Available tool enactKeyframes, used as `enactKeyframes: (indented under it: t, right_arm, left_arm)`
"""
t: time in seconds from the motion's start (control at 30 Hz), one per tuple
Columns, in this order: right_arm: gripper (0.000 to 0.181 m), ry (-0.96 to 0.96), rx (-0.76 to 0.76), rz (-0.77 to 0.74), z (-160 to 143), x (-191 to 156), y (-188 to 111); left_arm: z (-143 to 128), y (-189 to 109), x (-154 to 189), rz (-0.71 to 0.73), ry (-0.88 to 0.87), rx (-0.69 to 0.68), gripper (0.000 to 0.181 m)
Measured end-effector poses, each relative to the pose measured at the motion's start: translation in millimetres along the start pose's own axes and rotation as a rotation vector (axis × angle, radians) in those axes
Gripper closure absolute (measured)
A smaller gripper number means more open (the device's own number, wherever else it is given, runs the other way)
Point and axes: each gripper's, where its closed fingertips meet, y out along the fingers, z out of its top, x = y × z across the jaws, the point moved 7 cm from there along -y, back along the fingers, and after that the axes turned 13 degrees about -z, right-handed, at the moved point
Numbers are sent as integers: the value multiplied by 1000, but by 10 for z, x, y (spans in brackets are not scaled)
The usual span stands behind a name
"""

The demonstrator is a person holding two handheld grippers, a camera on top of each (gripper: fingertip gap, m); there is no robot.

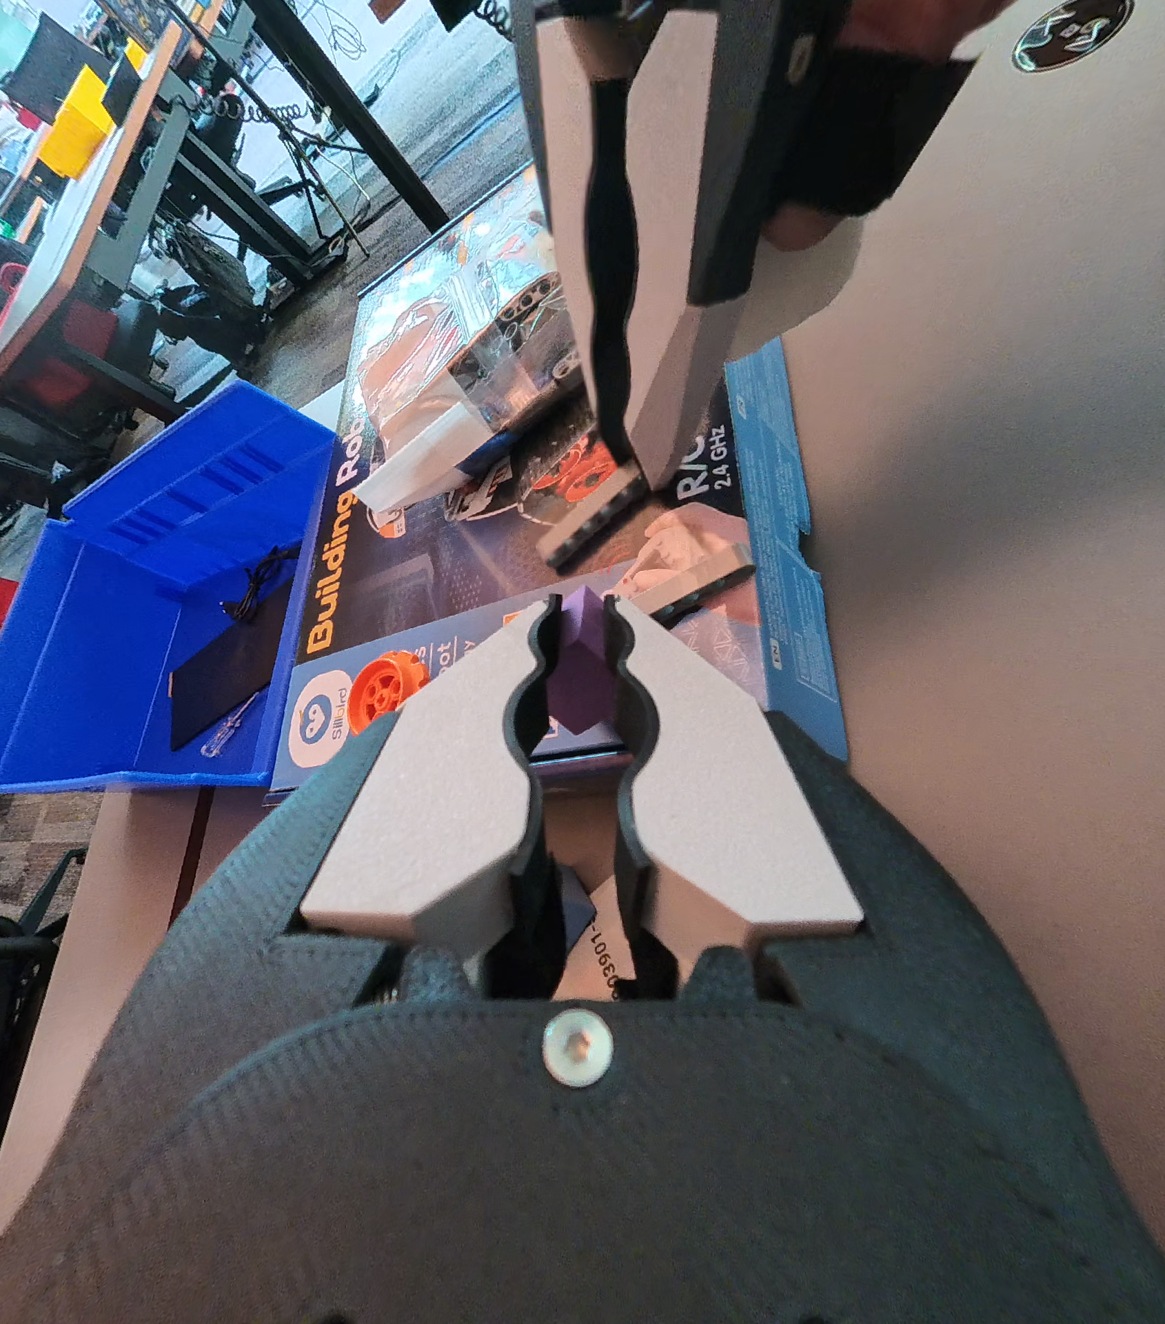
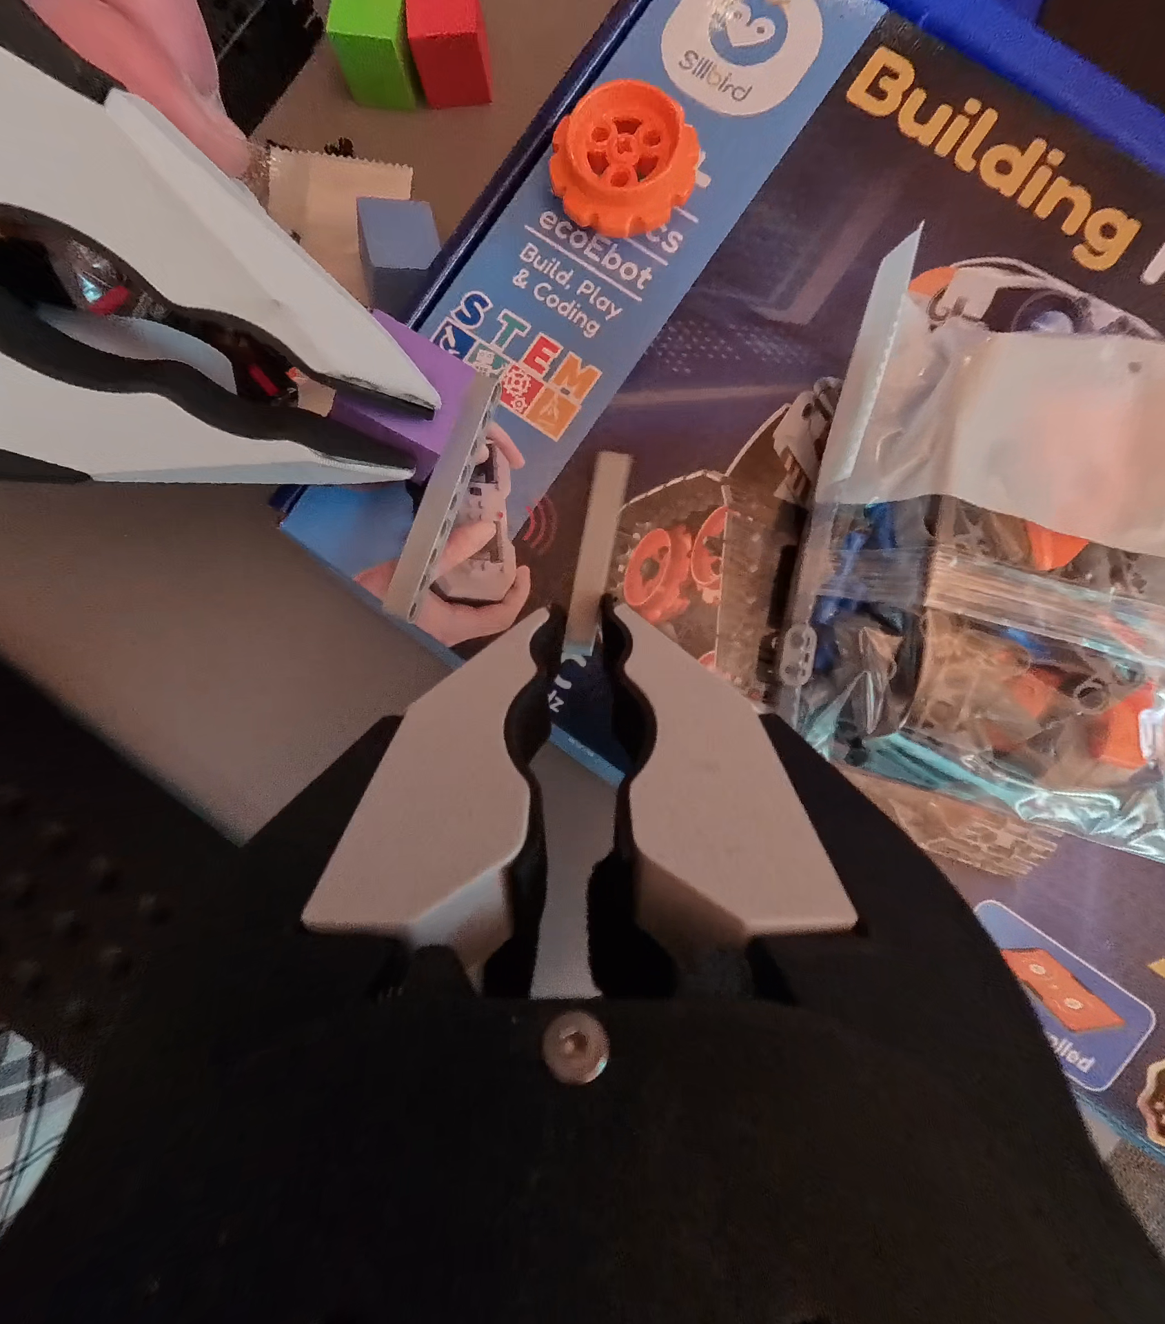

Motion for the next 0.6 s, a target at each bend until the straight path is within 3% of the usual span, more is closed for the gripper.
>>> enactKeyframes:
  t: [0.47, 0.6]
  right_arm:
    - [165, -119, 98, -101, 18, -78, -129]
    - [163, -125, 50, -120, -17, -16, -68]
  left_arm:
    - [-10, -24, -2, -1, 3, 1, 171]
    - [-18, -45, -22, 1, -7, 7, 171]
